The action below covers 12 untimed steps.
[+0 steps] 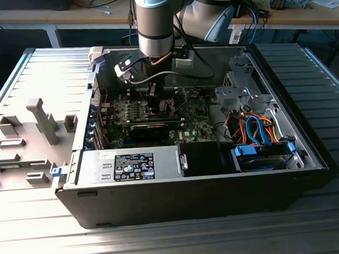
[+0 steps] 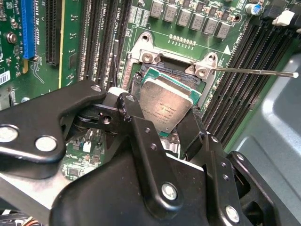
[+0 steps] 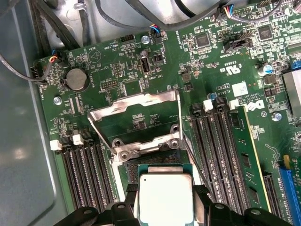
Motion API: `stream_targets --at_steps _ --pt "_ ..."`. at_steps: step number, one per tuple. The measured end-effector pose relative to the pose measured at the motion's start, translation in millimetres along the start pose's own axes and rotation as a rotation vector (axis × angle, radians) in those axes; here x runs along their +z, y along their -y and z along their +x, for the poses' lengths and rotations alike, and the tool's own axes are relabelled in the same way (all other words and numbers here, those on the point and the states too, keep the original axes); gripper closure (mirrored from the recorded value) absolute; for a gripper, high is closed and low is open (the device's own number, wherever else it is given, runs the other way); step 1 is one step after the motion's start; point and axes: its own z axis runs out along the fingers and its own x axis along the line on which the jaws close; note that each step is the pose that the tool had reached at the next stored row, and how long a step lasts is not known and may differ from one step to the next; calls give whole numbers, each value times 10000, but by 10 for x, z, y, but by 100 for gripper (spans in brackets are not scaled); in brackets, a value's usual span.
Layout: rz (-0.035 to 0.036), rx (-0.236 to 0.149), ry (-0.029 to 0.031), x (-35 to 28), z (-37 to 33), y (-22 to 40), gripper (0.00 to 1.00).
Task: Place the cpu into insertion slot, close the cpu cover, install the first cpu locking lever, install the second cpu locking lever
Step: 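Place the cpu into insertion slot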
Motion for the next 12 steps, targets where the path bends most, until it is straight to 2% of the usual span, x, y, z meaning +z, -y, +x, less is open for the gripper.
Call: stream_targets --at_steps 12 --pt "2 257 3 1 0 0 45"
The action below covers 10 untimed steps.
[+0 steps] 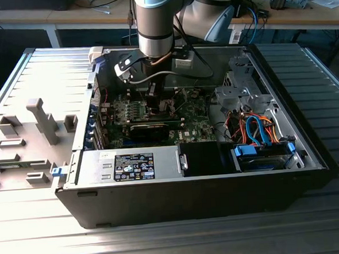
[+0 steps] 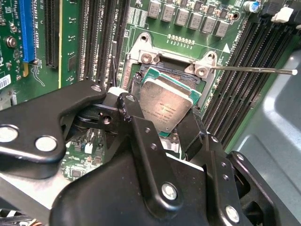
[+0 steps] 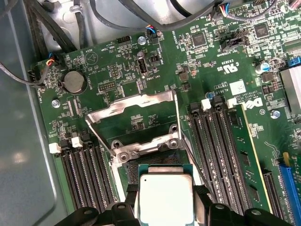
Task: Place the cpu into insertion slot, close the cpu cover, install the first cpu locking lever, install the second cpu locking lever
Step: 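Place the cpu into insertion slot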
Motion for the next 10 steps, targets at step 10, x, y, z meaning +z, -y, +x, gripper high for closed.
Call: stream_targets --at_steps 10 --pt "1 216 3 3 0 0 45"
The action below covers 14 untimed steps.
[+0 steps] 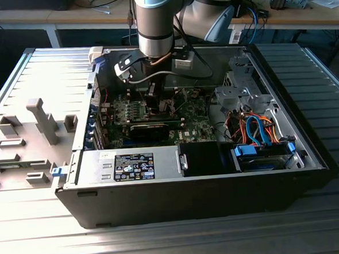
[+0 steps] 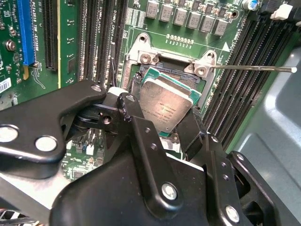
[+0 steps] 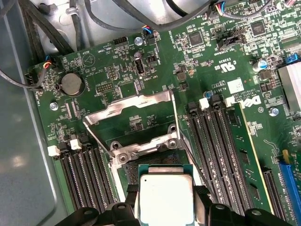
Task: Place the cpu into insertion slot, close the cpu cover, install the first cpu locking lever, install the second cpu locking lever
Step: 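Place the cpu into insertion slot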
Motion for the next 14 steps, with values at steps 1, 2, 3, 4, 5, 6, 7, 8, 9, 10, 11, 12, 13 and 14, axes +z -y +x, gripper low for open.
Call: stream_targets --at_steps 1,2,3,4,5,6,7,8,9,10,11,12,13,14 --pt "0 16 1 0 0 0 45" --pt "0 39 0 1 0 0 45" --pt "2 58 0 1 0 0 45" --pt "1 86 1 1 0 0 45" --pt "0 108 2 1 0 0 45" --pt "0 132 2 2 0 0 45" --pt "0 148 2 2 0 0 45" --pt "1 165 2 2 0 0 45" --pt "1 185 2 2 0 0 45" --pt "1 202 2 2 0 0 45" --pt "2 237 3 3 0 0 45" --pt "2 259 3 3 0 0 45" --pt "2 280 3 4 0 0 45" --pt "1 320 4 4 0 0 45"
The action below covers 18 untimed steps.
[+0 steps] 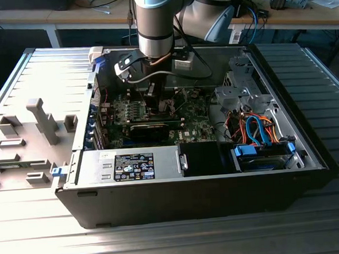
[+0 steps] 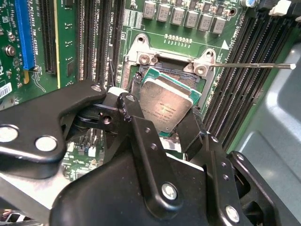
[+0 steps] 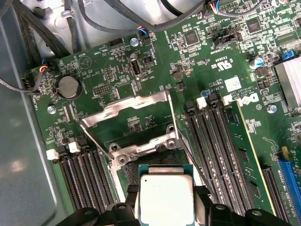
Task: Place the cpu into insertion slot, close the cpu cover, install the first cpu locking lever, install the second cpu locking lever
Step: 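Place the cpu into insertion slot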
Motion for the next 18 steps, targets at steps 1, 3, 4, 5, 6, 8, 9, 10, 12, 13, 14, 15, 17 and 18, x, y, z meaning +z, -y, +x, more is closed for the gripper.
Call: stream_targets --at_steps 1,3,4,5,6,8,9,10,12,13,14,15,17,18 --pt "0 60 0 2 0 0 45" --pt "2 293 3 5 0 1 45" --pt "3 346 4 6 0 2 45" --pt "3 348 4 7 1 2 45" --pt "0 251 2 9 3 3 45" --pt "-1 -156 -2 13 3 4 45" --pt "-4 -467 -4 18 3 3 45" --pt "-6 -658 -1 21 3 3 45" --pt "-13 -1126 7 27 3 4 45" --pt "-17 -1356 12 29 3 4 45" --pt "-19 -1541 15 31 3 4 45" --pt "-23 -1857 17 33 3 4 45" --pt "-28 -2467 11 37 3 4 45" --pt "-29 -2642 9 38 3 4 45"
